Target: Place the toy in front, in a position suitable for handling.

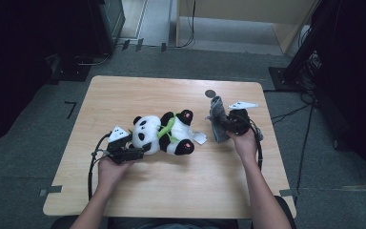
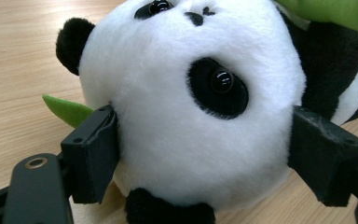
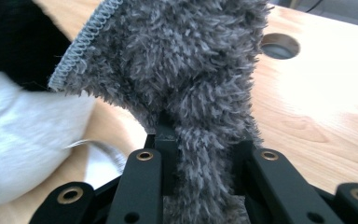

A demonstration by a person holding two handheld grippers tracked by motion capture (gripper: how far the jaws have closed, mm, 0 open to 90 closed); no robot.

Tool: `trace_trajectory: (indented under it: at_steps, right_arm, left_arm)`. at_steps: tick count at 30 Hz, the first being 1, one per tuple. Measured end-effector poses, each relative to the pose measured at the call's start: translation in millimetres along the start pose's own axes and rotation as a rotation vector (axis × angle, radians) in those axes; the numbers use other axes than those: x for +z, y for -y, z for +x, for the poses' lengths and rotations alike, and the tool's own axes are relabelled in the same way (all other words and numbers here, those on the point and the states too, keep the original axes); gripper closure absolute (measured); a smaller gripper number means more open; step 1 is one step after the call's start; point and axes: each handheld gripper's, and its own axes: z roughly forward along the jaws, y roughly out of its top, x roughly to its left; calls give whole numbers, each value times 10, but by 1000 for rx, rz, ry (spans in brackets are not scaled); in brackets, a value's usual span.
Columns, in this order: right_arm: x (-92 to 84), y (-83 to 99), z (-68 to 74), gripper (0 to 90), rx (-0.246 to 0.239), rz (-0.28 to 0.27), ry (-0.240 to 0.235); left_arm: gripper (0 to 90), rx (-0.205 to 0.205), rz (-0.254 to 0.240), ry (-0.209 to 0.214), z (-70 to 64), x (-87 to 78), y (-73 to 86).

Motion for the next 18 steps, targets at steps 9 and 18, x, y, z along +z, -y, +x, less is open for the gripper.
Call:
trace_trajectory:
  at_steps: [9, 18]
  right_arm:
    - [141, 136, -371, 706, 39, 12, 89]
    - [262, 220, -630, 658, 45, 24, 151]
  left_arm:
    - [137, 9, 1, 8, 21, 27, -14]
    - [139, 26, -7, 19, 45, 32, 1]
